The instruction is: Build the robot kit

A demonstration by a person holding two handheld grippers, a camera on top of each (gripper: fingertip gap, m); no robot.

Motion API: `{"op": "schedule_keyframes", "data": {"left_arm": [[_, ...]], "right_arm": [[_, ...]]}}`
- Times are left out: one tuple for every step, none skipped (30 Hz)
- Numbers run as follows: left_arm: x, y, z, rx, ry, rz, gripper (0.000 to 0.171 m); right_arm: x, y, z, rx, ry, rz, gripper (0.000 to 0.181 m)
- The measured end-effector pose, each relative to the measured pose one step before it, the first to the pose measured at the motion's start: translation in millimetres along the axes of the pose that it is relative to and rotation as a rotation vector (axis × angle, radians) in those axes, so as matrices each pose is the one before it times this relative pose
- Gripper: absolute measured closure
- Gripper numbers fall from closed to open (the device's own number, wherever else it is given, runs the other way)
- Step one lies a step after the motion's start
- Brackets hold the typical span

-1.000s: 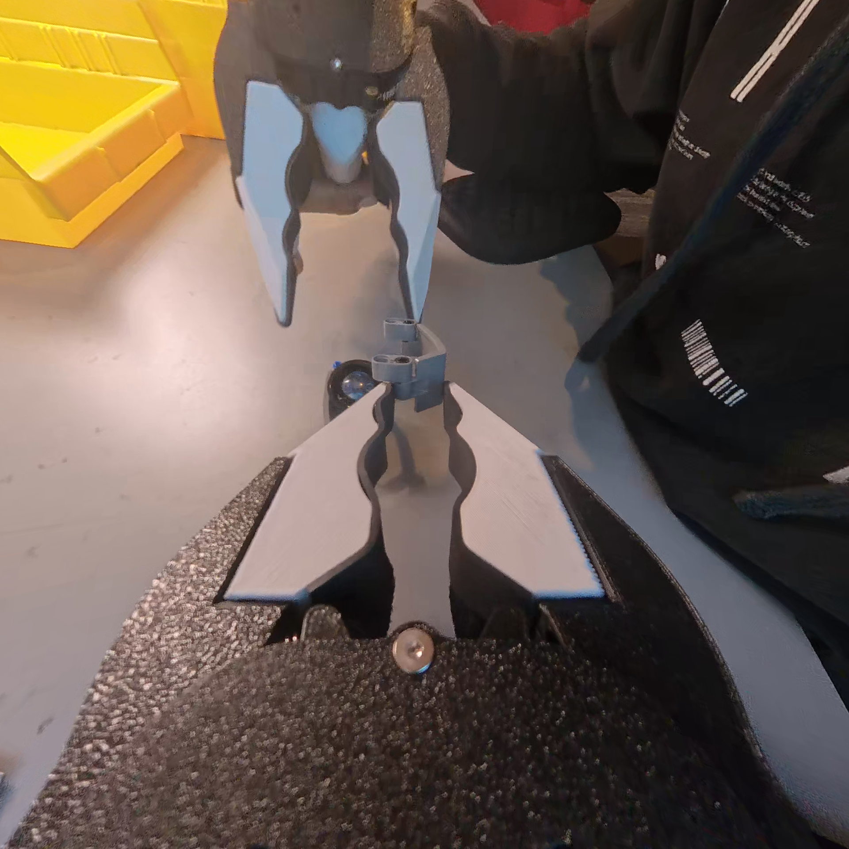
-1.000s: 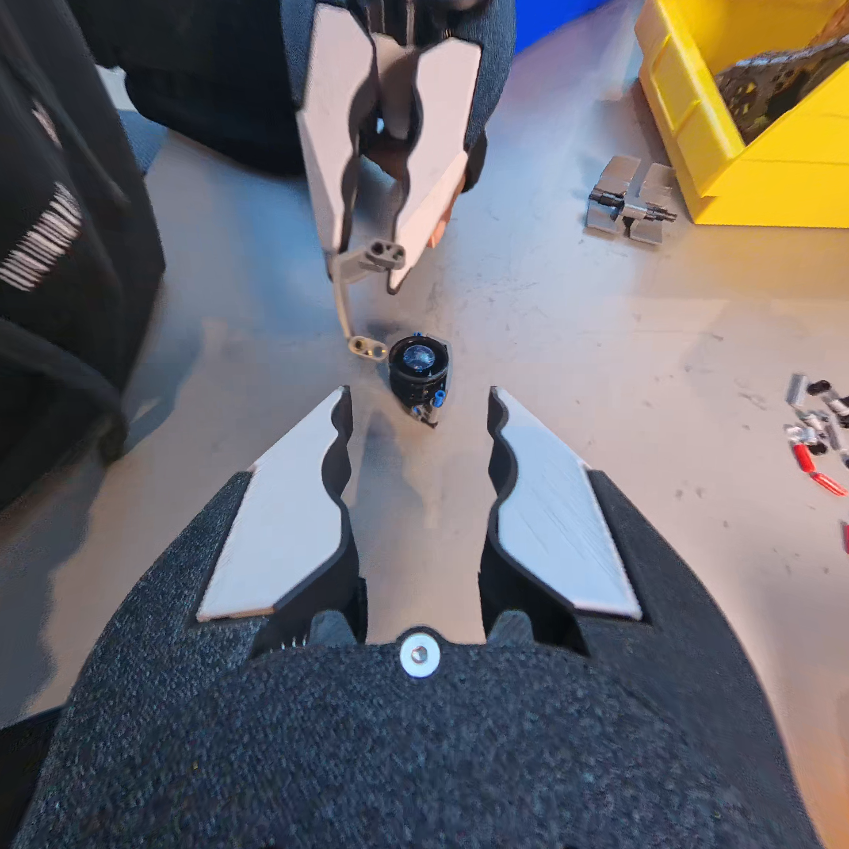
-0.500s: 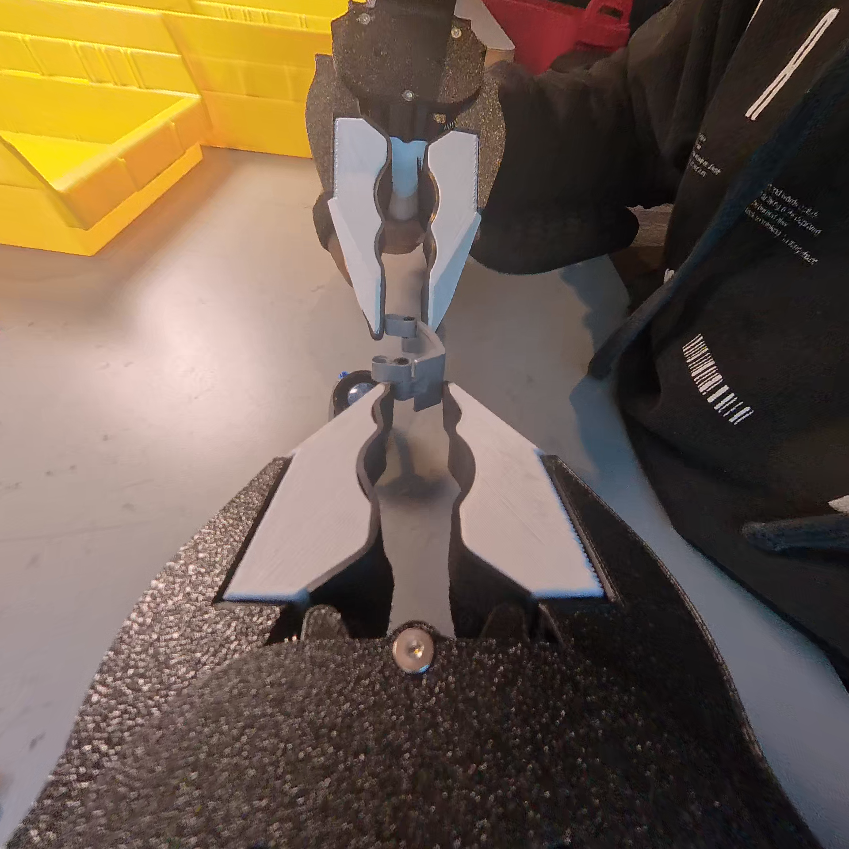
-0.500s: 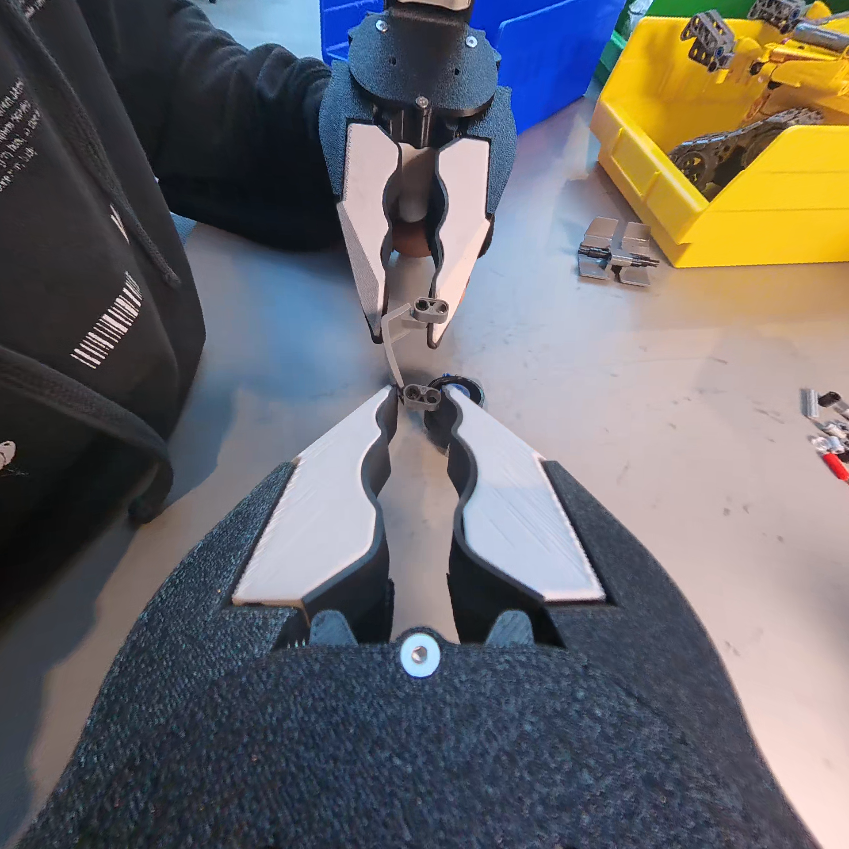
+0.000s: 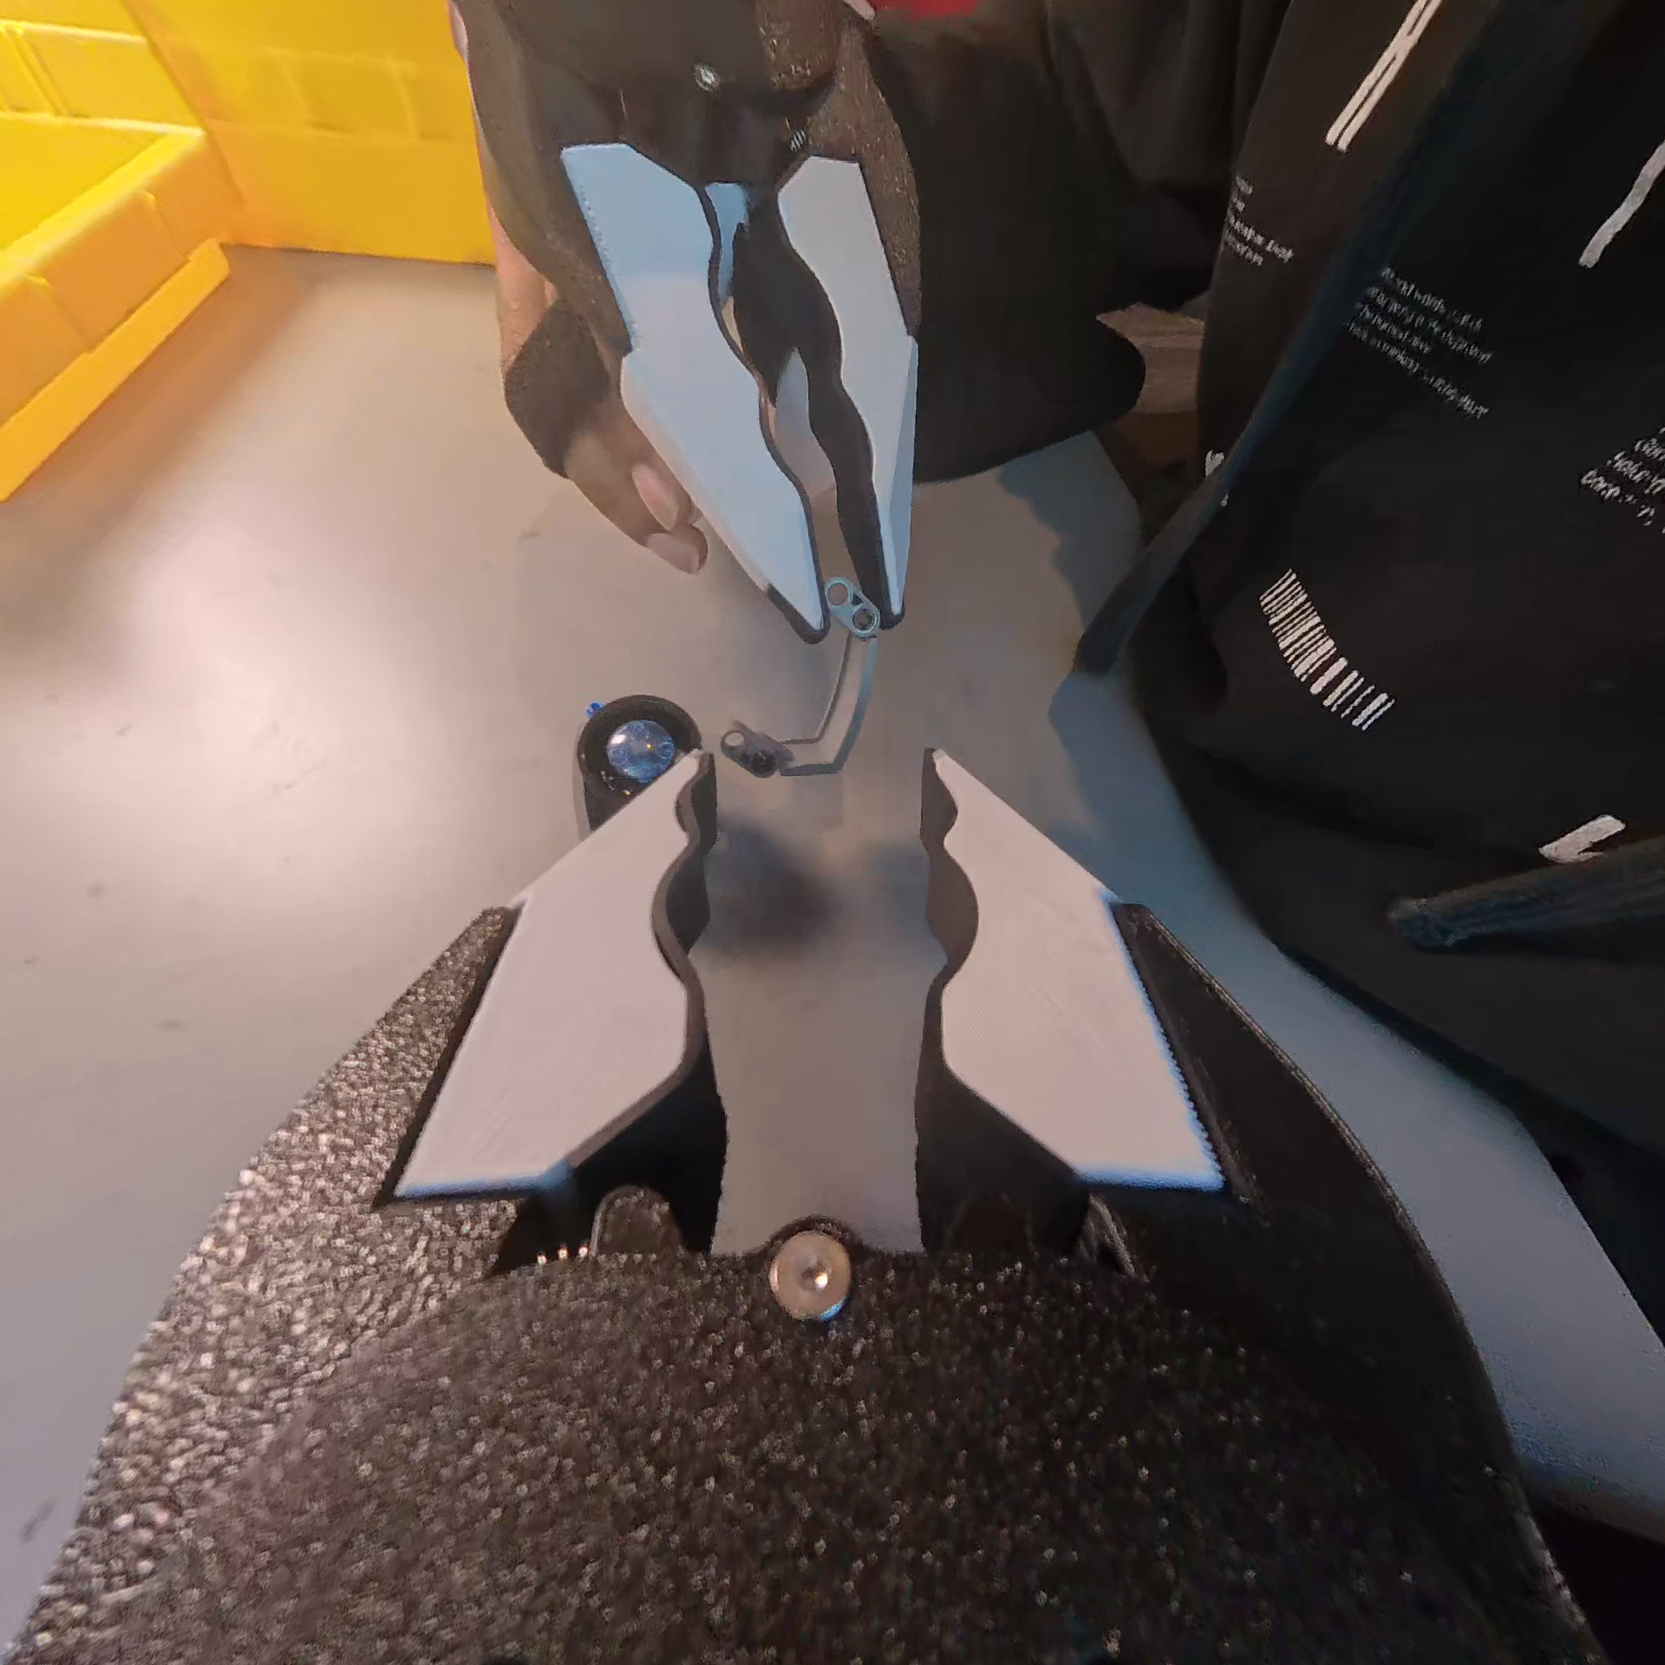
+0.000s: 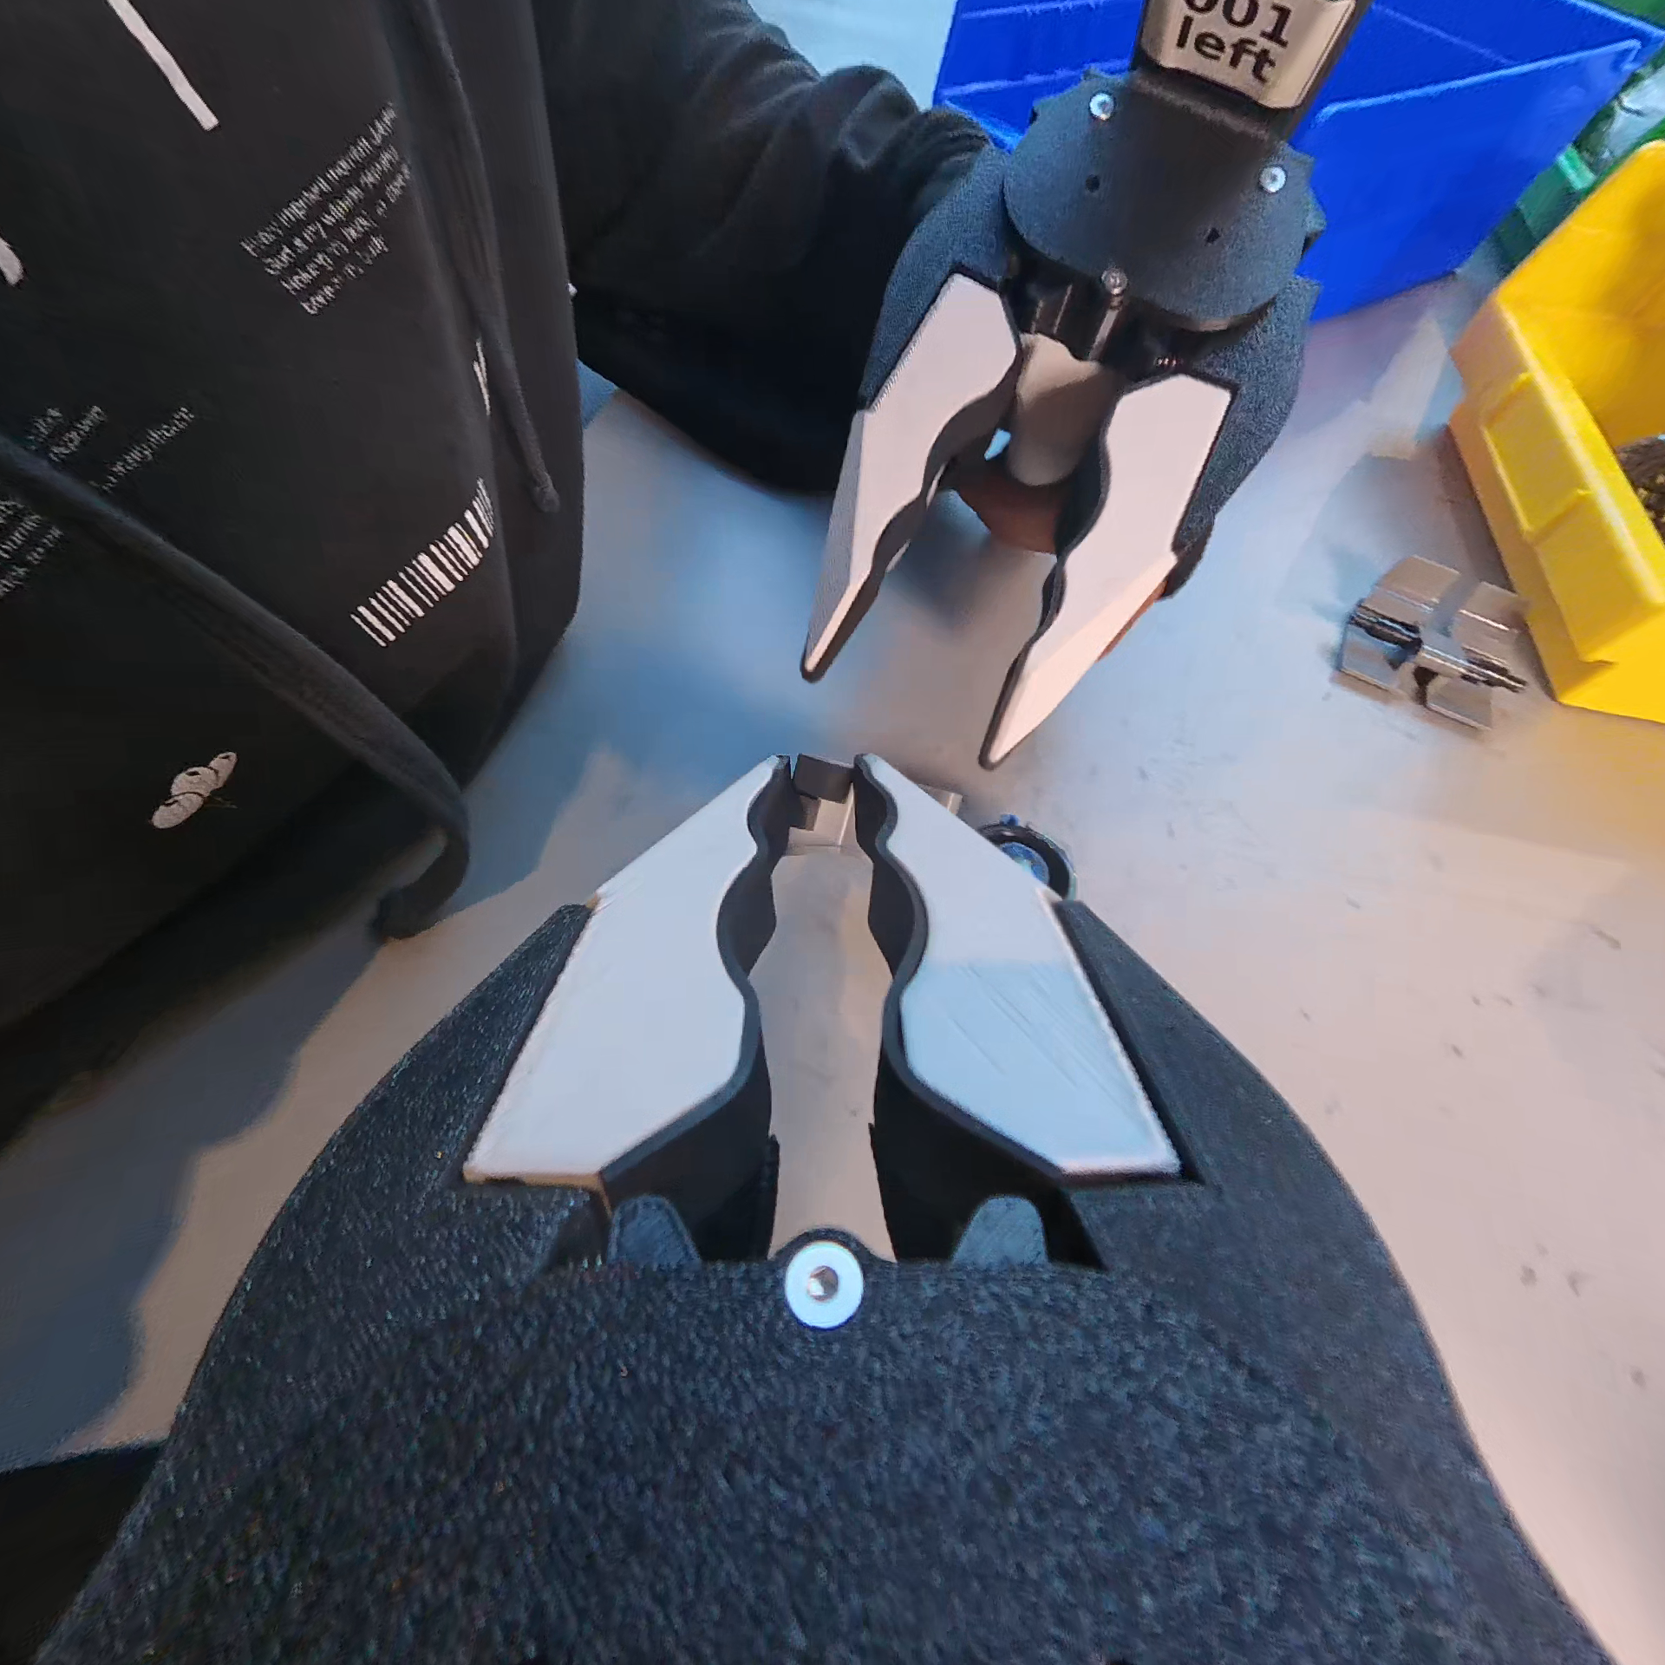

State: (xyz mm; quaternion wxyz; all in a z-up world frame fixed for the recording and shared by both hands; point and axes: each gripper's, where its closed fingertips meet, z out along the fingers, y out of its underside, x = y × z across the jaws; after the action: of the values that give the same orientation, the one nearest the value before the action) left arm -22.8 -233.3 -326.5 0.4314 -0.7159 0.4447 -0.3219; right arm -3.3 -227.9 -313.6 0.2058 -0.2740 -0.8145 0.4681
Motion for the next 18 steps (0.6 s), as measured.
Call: {"op": "schedule_keyframes", "data": {"left_arm": [[1.74,0.64,1.25,-0.00627,0.0082,0.0089,0.127],[2.85,-1.1,0.76,0.00414,0.0119,0.009,0.127],[1.79,-1.85,0.34,0.00989,0.0045,0.0112,0.125],[1.35,-2.33,-0.06,0.01276,0.0023,0.0133,0.123],[2.58,-3.53,-0.26,0.01907,0.0111,0.0114,0.121],[3.36,-4.93,-0.28,0.02632,0.0164,0.0094,0.12],[3.73,-5.46,0.18,0.02811,0.0178,0.0103,0.12],[3.46,-4.21,0.64,0.02131,0.0144,0.0103,0.12],[2.91,-2.82,1.01,0.01196,0.0102,0.0085,0.122],[1.99,-1.97,0.78,0.00794,0.0044,0.0036,0.126],[1.33,-1.84,0.43,0.00753,0.0012,-0.0023,0.134],[-0.33,-1.14,0.03,0.00421,-0.006,-0.0074,0.139],[-1.91,-0.78,-0.56,0.0008,-0.0148,-0.0081,0.139],[-2.7,-0.61,-1.54,-0.0001,-0.0173,-0.0086,0.139],[-3.65,-1.23,-2.17,0.00375,-0.0205,-0.0102,0.139],[-4.16,-2.16,-2.55,0.00943,-0.0212,-0.0133,0.139],[-3.65,-2.5,-2.24,0.01102,-0.0167,-0.0176,0.139],[-2.79,-1.76,-1.52,0.00567,-0.0128,-0.0156,0.139]], "right_arm": [[-2.36,-2.22,0.56,0.0227,-0.013,0.0045,0.168],[-2.57,-4.27,0.24,0.0313,-0.0125,0.0048,0.168],[-3.51,-6.35,0.16,0.0407,-0.0181,0.0039,0.168],[-3.72,-6.93,0.22,0.043,-0.0208,0.007,0.168],[-3.7,-6.42,0.54,0.0388,-0.0244,0.0108,0.168],[-2.77,-5.37,0.68,0.0353,-0.0212,0.0124,0.168],[-2.15,-4.9,0.68,0.0342,-0.0189,0.0118,0.168],[-1.76,-4.09,0.45,0.031,-0.0168,0.0127,0.168],[-0.49,-3.09,0.01,0.0234,-0.0084,0.0104,0.168],[0.94,-1.71,-0.65,0.015,0.0026,0.0061,0.169],[1.49,-1.25,-1.39,0.0116,0.0076,0.0028,0.169],[0.51,-1.74,-1.53,0.0131,0.0029,0.0058,0.168],[1.97,-0.45,-1.41,0.0045,0.0152,0.0015,0.168],[3.0,0.5,-1.56,-0.0002,0.023,-0.0038,0.168],[4.07,0.23,-2.02,0.0007,0.0298,-0.0023,0.168],[4.6,-0.29,-2.28,0.0058,0.0319,0.0003,0.168],[3.98,0.03,-2.0,0.003,0.0287,-0.0015,0.168],[2.9,0.35,-1.26,-0.0004,0.023,-0.0047,0.168]]}}
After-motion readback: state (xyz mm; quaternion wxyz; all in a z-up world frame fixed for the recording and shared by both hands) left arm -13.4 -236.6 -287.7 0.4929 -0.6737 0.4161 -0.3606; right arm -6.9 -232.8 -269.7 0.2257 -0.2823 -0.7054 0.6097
